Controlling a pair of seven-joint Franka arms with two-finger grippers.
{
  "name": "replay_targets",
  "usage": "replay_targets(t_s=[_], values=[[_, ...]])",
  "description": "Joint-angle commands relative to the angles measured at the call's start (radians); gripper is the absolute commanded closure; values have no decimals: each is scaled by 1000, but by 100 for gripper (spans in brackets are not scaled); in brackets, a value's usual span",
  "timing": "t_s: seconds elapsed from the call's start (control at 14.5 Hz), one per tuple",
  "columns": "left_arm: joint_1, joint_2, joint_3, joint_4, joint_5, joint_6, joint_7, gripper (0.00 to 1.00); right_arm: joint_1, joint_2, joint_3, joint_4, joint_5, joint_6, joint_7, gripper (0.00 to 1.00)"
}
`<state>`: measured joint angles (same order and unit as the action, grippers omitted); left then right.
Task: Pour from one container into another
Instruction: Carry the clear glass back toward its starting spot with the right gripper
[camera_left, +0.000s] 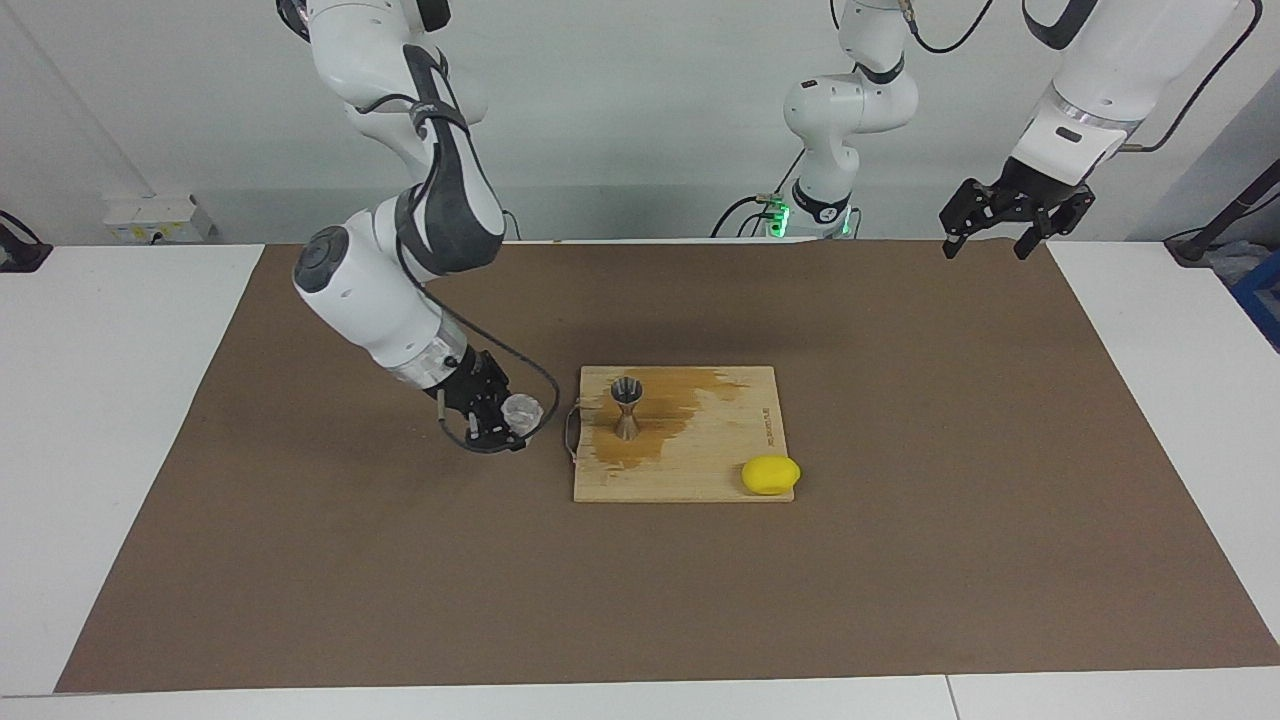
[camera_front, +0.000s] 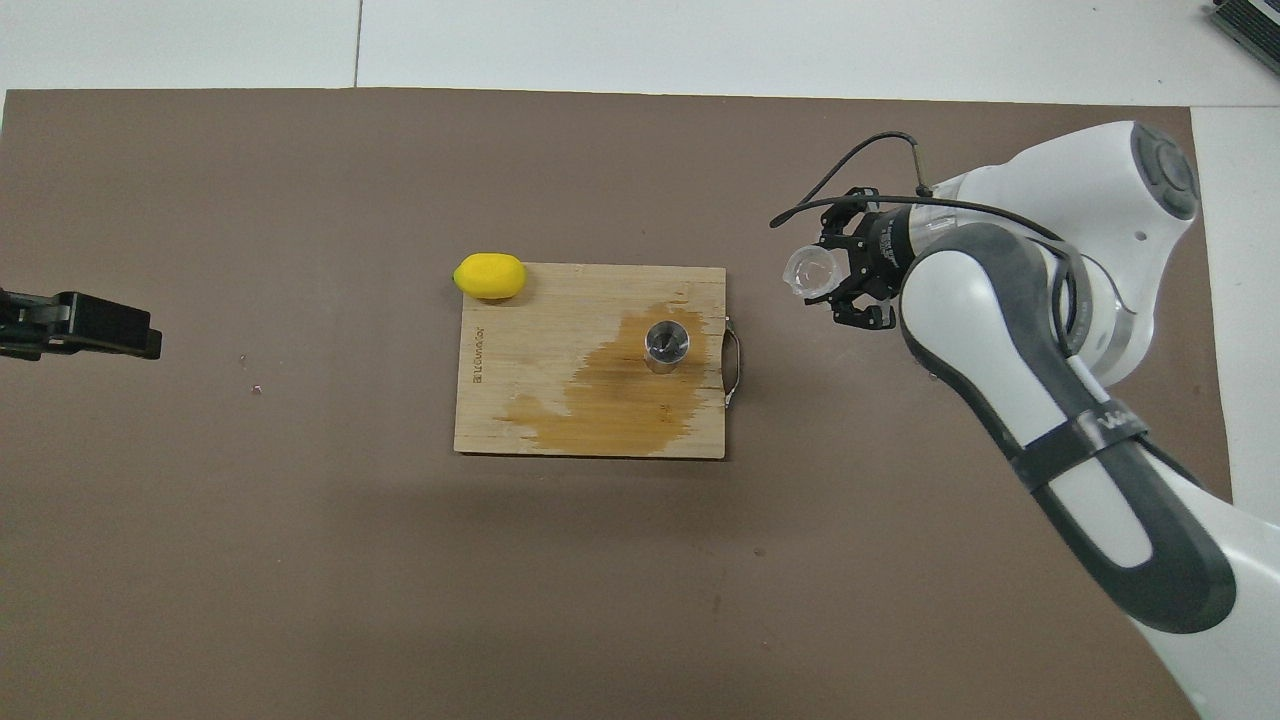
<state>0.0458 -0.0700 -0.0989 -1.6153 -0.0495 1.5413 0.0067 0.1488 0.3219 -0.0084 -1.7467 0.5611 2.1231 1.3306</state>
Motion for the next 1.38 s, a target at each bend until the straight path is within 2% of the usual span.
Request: replay_targets(t_s=[0.0,0.41,0.96,1.31], values=[[11,-10,-7,-17,17,17,6,0,-92,-15,13,-82,101,-9,-118,64],[11,-10,-5,-17,17,16,6,0,-236,78,13,-105,210,-78,-349,64],[11,-10,-7,-17,17,17,6,0,-351,94,13,-177,281,-155,-505,63],[11,-10,-7,-17,17,17,6,0,-374,91,13,-237,318,-140,-544,54]])
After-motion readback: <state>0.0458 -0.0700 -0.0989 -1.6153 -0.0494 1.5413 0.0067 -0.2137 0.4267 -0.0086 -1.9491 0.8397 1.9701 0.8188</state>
